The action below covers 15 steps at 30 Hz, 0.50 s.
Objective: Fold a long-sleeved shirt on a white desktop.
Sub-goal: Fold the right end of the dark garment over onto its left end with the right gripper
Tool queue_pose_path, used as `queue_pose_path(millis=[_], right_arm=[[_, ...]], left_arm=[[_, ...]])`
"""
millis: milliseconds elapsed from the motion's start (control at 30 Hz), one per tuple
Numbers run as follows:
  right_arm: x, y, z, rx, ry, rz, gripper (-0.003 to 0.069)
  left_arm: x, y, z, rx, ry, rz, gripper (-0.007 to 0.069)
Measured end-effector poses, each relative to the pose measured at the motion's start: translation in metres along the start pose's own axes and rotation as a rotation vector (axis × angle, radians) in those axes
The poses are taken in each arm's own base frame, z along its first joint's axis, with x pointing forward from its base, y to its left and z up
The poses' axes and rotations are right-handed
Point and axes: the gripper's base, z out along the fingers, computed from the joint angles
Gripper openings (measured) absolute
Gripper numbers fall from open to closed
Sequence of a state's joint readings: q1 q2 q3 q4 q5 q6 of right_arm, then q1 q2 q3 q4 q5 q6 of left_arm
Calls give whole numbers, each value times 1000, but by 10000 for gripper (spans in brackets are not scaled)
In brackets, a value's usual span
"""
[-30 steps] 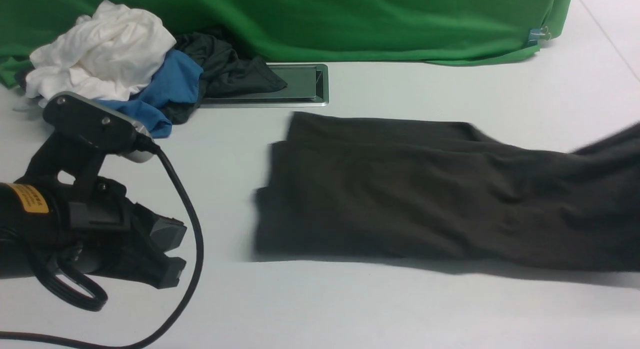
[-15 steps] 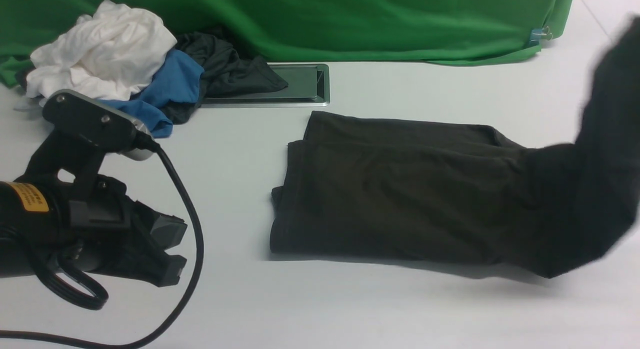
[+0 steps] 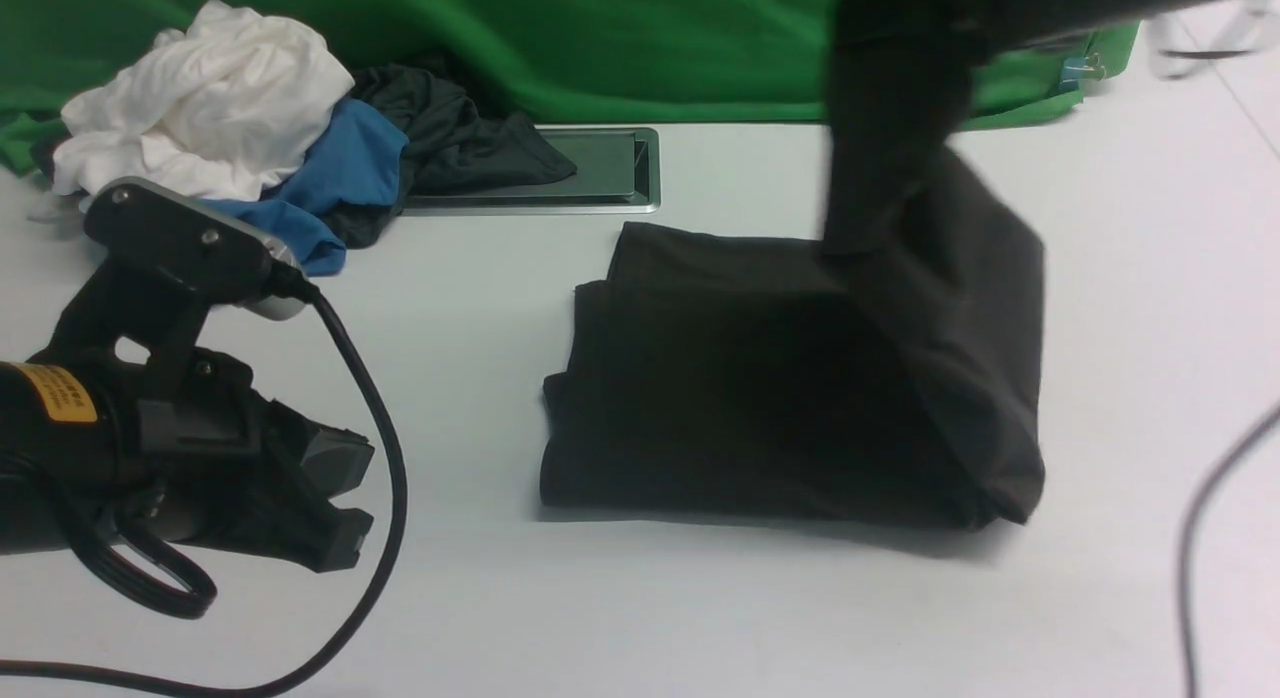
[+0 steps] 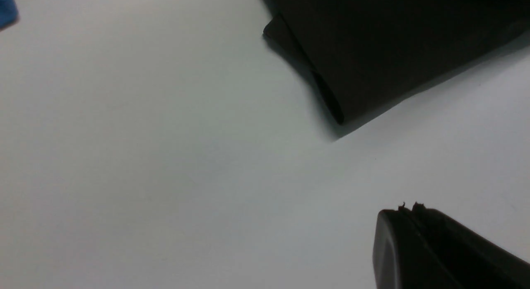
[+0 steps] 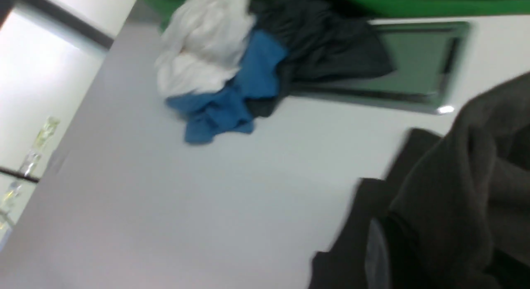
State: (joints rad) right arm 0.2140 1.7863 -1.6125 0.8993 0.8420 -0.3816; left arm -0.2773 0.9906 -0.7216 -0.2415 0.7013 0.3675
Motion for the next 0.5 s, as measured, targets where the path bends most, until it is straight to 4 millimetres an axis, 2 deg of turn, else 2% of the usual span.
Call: queue_pose_path(millis=[33, 67, 200, 300, 367, 400, 500], right_arm=[[0, 0, 2, -2, 3, 0, 110], [0, 1, 20, -17, 31, -5, 110], [4, -3, 48, -29, 75, -5, 110], [11, -4, 76, -44, 127, -3, 110], [14, -3, 85, -50, 144, -1, 110], [18, -5, 97, -55, 170, 12, 110], [23, -8, 109, -63, 207, 23, 110]], left_arm=[[0, 0, 0, 0, 0, 0, 19], [0, 0, 0, -1, -3, 0, 19], [0, 0, 0, -1, -4, 0, 19], [-1, 0, 0, -4, -11, 0, 19], [-1, 0, 0, -5, -13, 0, 19], [-1, 1, 0, -6, -16, 0, 19], [-2, 1, 0, -7, -17, 0, 19]])
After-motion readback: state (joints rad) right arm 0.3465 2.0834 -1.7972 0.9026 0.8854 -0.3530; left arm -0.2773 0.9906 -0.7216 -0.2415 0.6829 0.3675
